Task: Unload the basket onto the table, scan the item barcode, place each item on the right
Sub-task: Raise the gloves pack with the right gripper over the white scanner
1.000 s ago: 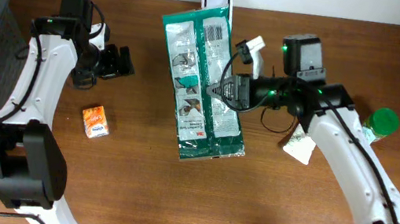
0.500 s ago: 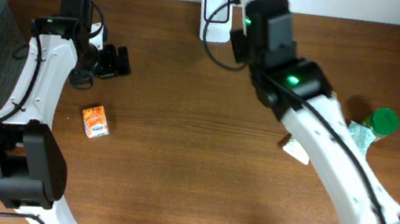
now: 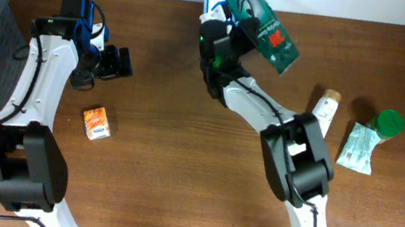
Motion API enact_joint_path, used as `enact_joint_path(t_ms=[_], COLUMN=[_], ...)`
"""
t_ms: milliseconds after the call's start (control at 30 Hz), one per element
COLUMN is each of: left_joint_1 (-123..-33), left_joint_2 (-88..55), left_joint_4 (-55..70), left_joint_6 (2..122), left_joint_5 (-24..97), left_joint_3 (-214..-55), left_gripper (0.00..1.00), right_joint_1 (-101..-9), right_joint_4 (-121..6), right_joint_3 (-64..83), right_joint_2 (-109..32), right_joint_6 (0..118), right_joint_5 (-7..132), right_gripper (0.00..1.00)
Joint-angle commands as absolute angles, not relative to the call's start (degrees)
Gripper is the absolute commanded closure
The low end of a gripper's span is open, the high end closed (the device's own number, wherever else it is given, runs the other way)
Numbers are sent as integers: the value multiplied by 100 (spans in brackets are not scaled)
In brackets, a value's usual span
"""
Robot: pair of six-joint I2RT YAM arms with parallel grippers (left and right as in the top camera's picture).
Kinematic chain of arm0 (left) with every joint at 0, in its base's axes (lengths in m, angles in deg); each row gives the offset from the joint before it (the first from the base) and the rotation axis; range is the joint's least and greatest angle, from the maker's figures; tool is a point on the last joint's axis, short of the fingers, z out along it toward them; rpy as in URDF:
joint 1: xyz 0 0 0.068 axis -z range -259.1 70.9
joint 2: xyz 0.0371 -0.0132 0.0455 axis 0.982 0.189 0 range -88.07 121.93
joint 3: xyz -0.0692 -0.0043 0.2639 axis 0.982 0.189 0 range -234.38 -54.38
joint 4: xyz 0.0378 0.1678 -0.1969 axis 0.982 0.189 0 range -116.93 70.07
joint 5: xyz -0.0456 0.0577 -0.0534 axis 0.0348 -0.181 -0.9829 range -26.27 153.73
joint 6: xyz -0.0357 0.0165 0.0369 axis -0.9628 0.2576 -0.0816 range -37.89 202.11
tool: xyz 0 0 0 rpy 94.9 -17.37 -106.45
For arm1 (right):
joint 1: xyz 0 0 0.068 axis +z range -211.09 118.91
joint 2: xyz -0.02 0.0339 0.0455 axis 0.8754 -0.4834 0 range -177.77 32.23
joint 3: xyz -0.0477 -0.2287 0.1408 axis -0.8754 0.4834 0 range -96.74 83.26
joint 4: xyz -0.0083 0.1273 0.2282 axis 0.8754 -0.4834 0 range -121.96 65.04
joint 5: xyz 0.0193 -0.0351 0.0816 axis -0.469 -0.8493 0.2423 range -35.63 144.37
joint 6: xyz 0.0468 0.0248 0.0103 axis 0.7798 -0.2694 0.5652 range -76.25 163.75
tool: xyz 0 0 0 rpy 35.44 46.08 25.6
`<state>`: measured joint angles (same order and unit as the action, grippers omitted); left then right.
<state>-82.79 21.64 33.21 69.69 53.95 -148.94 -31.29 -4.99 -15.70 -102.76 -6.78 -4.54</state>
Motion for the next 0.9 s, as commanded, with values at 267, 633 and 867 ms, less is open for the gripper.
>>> enact_joint_path(t_ms=[267,633,867], left_joint_1=[-8303,-8303,-8303], left_joint_2=[2173,2173,2173], left_joint_4=[3319,3319,3319], left_joint_6=[7017,7017,7017], left_joint_5=[5417,5415,5415], left_joint_3=[-14903,-14903,-14903], left_gripper=[1,1,1], right_joint_1=[-3212,-3324,-3066], right_joint_4=[318,493,980], right_joint_3=[-1655,-1655,-1655], right_joint_2=[-10906,-10906,-10641], right_joint_6=[-2101,-2072,-2227], right_joint_5=[-465,-653,-1248], right_gripper=[96,94,96])
